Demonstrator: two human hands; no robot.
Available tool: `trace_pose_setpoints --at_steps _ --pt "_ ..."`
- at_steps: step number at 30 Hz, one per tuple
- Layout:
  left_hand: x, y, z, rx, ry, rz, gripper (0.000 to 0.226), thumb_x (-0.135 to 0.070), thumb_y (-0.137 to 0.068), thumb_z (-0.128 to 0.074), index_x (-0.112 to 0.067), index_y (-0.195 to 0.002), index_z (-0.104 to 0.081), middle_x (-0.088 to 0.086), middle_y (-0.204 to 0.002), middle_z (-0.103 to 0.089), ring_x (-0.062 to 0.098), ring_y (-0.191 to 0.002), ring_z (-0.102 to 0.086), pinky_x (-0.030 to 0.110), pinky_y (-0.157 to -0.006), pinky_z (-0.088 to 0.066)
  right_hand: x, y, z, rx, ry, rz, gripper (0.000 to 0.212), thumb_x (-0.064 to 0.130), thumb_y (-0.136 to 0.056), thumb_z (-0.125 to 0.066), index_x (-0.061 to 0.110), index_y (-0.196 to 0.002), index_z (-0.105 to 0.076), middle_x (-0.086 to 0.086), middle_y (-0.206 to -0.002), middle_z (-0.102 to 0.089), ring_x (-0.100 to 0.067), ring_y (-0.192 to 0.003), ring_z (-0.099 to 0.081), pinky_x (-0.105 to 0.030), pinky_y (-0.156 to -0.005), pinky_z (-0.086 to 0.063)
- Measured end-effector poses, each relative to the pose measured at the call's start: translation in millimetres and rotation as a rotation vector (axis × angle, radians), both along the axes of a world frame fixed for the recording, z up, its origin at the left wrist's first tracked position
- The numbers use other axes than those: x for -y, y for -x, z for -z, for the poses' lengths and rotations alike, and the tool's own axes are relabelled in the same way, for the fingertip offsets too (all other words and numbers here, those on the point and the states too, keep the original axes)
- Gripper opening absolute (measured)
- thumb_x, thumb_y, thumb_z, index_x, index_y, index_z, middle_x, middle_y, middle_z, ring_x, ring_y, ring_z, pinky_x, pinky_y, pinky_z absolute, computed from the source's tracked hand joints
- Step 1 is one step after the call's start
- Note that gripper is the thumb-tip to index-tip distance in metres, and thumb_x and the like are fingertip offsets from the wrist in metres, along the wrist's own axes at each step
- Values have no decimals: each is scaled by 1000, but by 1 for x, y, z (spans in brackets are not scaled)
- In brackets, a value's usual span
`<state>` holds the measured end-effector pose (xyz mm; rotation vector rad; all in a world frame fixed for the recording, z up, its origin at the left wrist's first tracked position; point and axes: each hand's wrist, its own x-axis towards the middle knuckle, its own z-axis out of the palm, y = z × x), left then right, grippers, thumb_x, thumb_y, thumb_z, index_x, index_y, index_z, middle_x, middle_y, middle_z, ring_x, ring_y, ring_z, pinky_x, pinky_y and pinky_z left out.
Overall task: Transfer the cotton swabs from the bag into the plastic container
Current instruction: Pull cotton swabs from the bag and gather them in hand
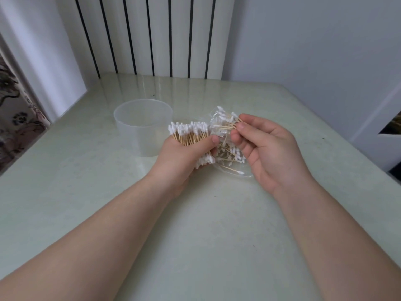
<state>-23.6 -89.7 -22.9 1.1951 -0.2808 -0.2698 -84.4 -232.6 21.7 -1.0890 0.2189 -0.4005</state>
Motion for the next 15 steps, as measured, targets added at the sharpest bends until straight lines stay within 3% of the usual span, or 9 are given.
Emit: trace_pose_setpoints --at_steps 2,9,11,15 --pt "2 0 0 -3 27 8 22 -6 -86 -76 -1 -106 -71 9 -84 -70 17 -73 -66 26 -62 -54 -3 -1 2 12 -49 -19 15 -10 -89 -63 -2 -101 -67 -8 -72 -69 -17 -68 -68 -21 -70 -57" --pt "3 -1 4 -13 59 11 15 -6 -83 -77 -7 -96 -70 5 -75 -70 15 -67 -66 22 -56 -51 -5 -4 0 123 -321 -36 15 -10 -90 -60 1 -98 -65 -5 -75 -70 -13 -69 -69 -18 -69 -57" --pt "4 1 4 28 76 44 17 -6 -82 -76 -5 -98 -72 2 -78 -72 13 -71 -68 21 -61 -52 -8 -4 4 87 -257 -90 15 -9 -91 -60 1 -100 -65 -6 -73 -69 -13 -67 -68 -18 -66 -56" --pt "4 2 5 71 86 73 34 -10 -81 -76 3 -112 -72 12 -100 -76 21 -92 -73 30 -79 -56 -9 -5 11 -34 127 -47 13 -3 -90 -66 7 -97 -71 -9 -68 -66 -17 -62 -59 -21 -58 -50"
